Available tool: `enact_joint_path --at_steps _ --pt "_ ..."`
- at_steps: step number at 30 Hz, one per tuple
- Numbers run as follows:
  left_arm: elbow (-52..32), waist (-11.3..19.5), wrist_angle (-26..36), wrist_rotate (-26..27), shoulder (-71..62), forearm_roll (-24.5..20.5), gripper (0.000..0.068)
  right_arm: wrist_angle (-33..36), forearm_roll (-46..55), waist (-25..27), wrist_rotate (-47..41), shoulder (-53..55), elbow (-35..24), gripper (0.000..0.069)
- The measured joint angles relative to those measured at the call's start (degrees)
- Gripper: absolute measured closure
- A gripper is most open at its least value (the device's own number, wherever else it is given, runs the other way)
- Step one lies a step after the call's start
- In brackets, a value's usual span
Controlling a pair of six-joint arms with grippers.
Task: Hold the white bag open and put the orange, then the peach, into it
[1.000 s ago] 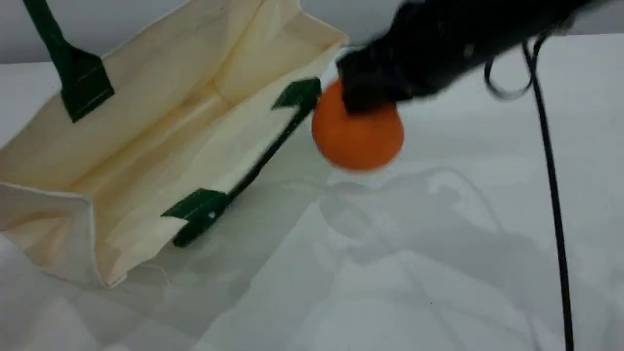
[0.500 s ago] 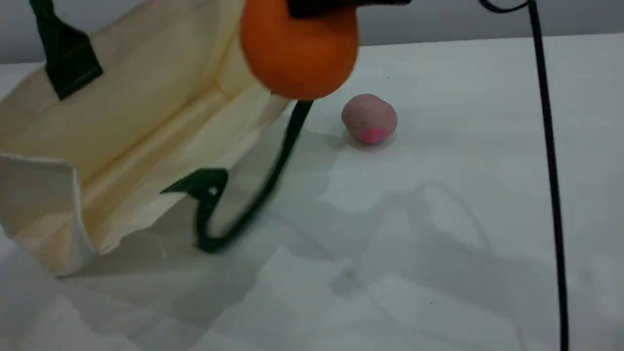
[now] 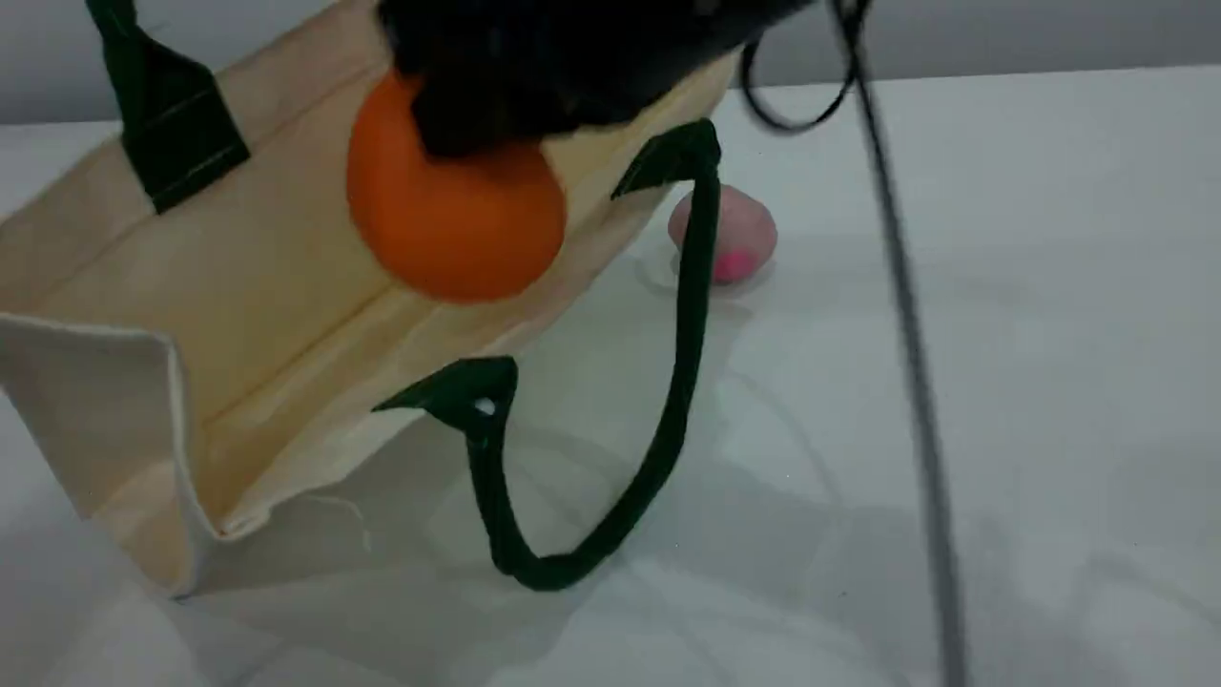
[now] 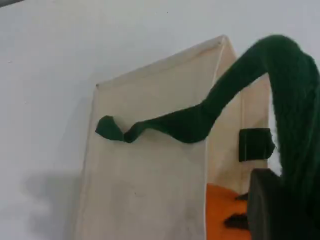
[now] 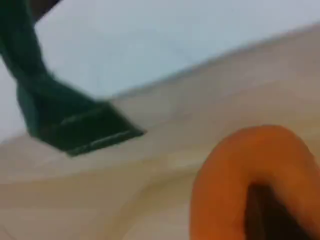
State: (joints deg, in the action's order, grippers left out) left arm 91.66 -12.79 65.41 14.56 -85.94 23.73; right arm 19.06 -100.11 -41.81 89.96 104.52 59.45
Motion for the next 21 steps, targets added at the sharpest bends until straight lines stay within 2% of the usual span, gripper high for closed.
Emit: enact_joint_path --at_steps 8,12,21 --pt "0.0 0.0 0.0 -0.2 0.1 -2.6 0.0617 0.5 0.2 -4.9 0.0 7.6 6.7 0.0636" --pt "0.0 0.0 0.1 -0.5 0.4 -2.9 0.0617 0.4 0.2 -5.2 0.0 8.6 8.0 0.0619" --pt "0.0 0.0 -0.1 -0.5 0.4 -2.6 0.0617 1.1 0.2 -5.7 -0.1 8.8 10.1 0.0477"
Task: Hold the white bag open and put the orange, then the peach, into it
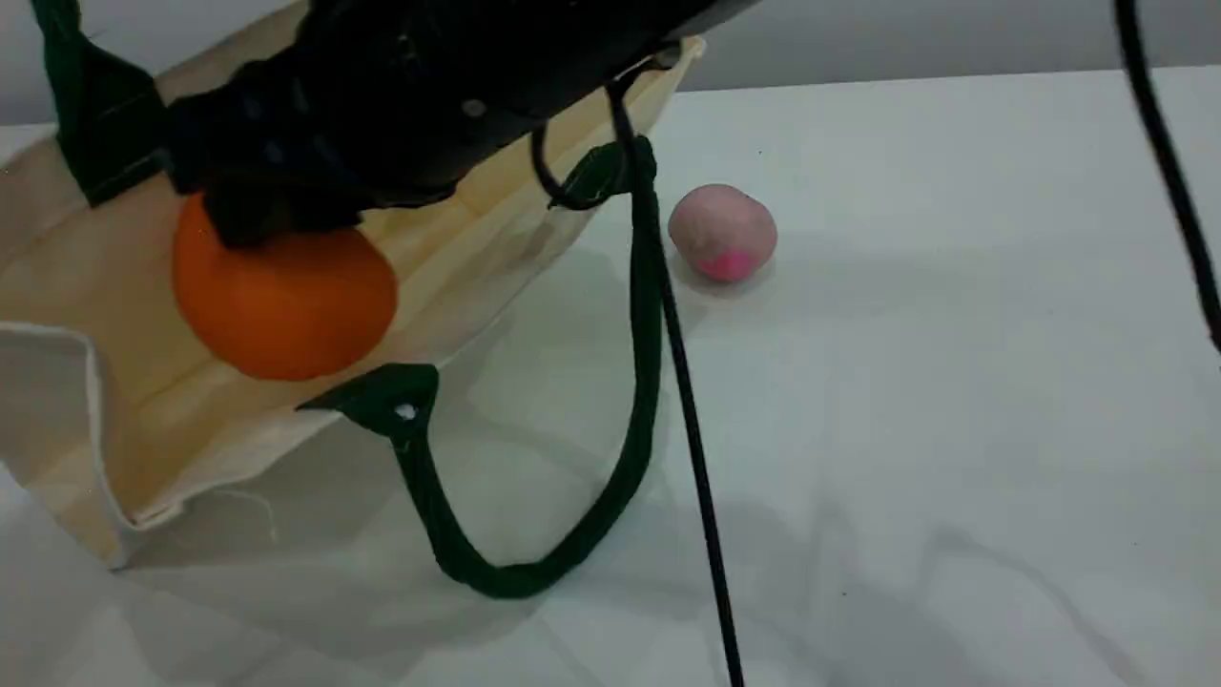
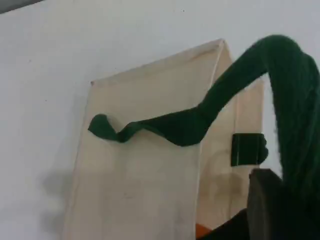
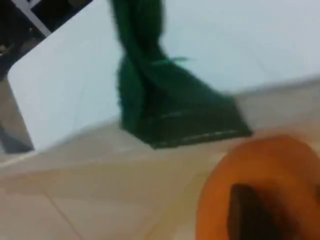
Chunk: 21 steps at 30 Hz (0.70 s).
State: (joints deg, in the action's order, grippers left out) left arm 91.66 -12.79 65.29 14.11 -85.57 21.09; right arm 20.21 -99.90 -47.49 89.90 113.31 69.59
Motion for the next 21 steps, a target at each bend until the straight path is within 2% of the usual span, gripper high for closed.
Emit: enact_joint_path --at_steps 12,16,21 --pt "0.0 0.0 -0.1 -0.1 0.0 0.1 0.0617 -1.4 -0.2 0.0 0.0 0.0 0.0 0.0225" --pt "0.0 0.0 -0.1 -0.1 0.0 -1.1 0.0617 -5.8 1.1 0.0 0.1 -2.2 -0.3 0.0195" --pt "0.0 0.0 -0.2 -1.6 0.0 -4.6 0.0617 -15.6 3.9 0.0 0.1 -8.1 -3.2 0.0193"
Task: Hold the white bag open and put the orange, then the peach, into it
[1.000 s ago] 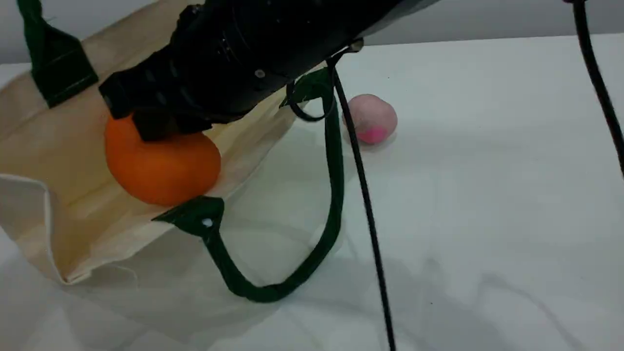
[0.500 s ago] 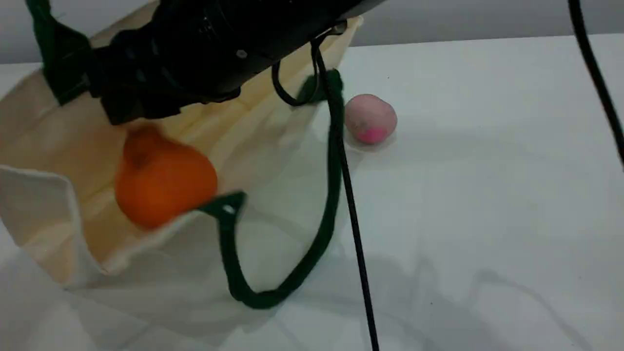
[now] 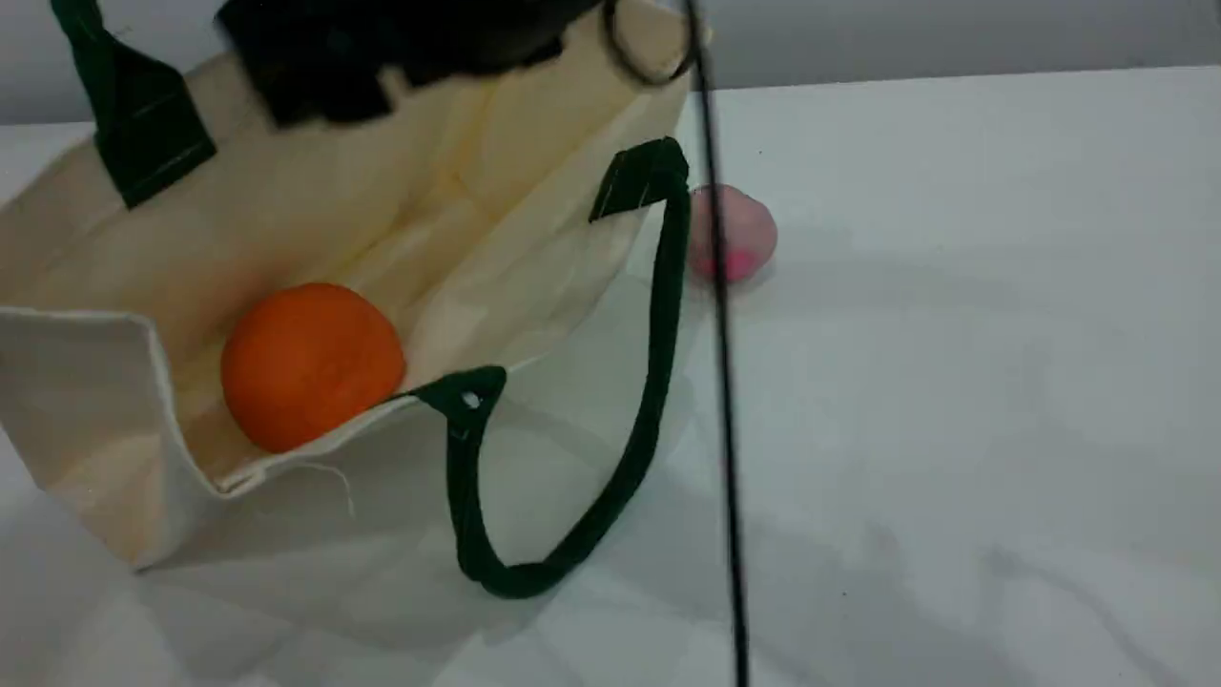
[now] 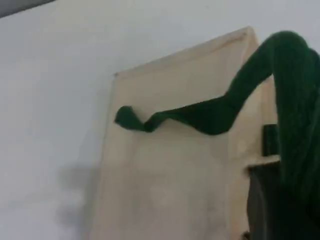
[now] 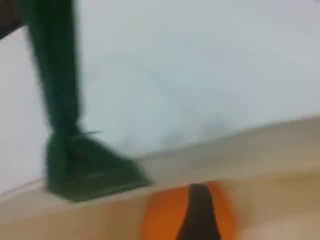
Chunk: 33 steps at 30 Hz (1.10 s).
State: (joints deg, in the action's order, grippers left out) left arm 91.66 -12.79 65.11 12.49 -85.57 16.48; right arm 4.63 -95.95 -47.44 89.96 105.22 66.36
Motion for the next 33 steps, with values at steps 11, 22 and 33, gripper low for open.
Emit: enact_joint_path --at_steps 11,22,33 --pt "0.0 0.0 0.0 -1.0 0.0 -3.5 0.0617 -20.2 -4.4 6.0 0.0 -5.7 -7.6 0.0191" --pt "0.0 0.0 -0.6 -0.3 0.1 -3.5 0.0617 -8.1 -3.9 23.0 0.0 -2.6 -7.7 0.019" --pt "0.0 0.0 -1.7 0.6 0.1 -2.1 0.0617 2.1 -3.8 25.9 0.0 11.2 -5.0 0.019"
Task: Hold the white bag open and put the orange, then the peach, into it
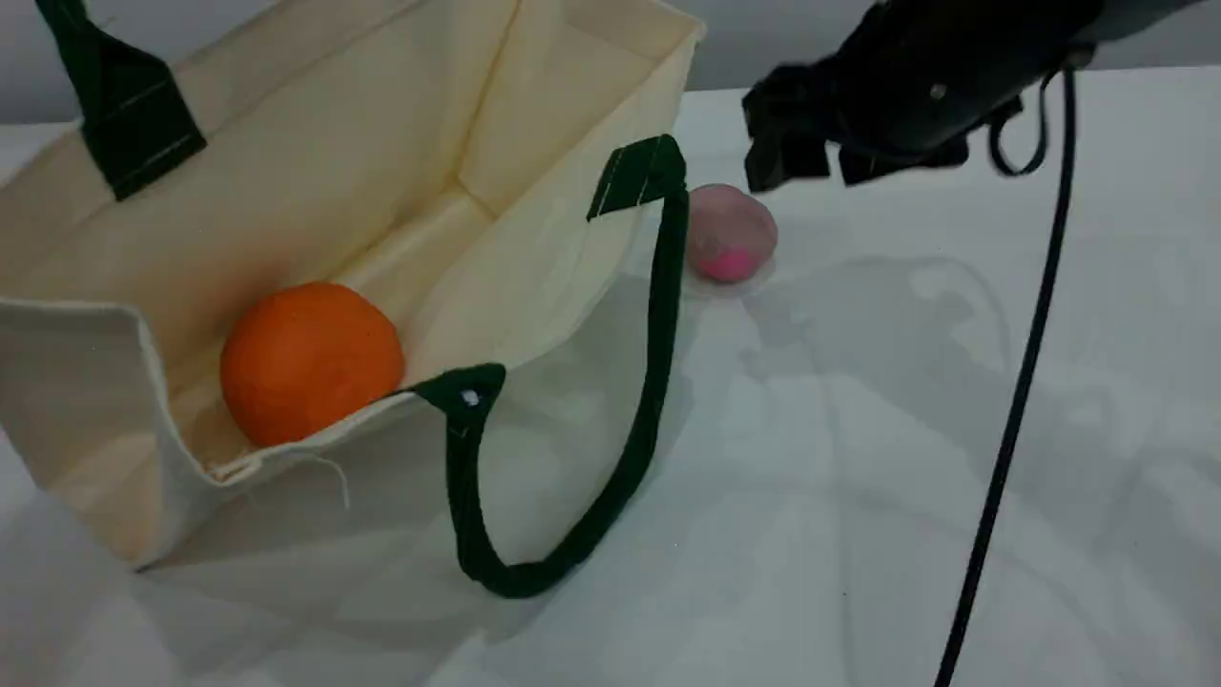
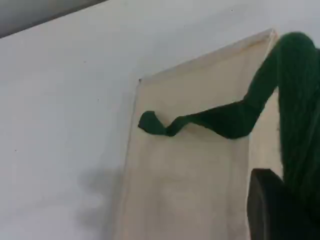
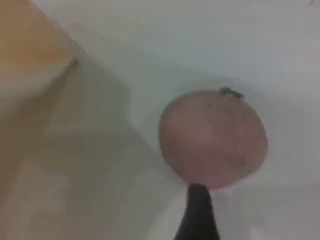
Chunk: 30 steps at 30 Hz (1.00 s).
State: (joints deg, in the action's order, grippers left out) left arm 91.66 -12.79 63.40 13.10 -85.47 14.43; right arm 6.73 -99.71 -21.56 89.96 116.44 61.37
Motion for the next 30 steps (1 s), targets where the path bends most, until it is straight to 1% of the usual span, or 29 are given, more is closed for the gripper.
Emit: enact_joint_path --at_steps 3,7,10,17,27,30 --pt "0.0 0.0 -0.9 -0.1 0.0 1.3 0.0617 -0.7 -0.1 0.0 0.0 2.6 2.5 0.019" --pt "0.0 0.0 -1.3 -0.1 0.0 2.7 0.0617 0.0 -0.2 0.0 0.0 3.1 5.0 0.019" --pt "0.0 0.0 -1.4 -0.1 0.0 2.7 0.0617 1.7 -0.2 0.0 0.0 3.3 5.6 0.019" --pt "0.0 0.0 -0.9 -0.1 0.0 2.7 0.0617 2.9 -0.2 0.0 0.0 7.0 7.7 0.019" --pt "0.0 0.0 -0.7 -0.1 0.0 2.7 0.0617 4.1 -0.3 -0.1 0.0 12.5 12.6 0.019" --pt "0.0 0.0 -0.7 -0.1 0.0 2.7 0.0617 4.1 -0.4 -0.1 0.0 13.7 12.9 0.019"
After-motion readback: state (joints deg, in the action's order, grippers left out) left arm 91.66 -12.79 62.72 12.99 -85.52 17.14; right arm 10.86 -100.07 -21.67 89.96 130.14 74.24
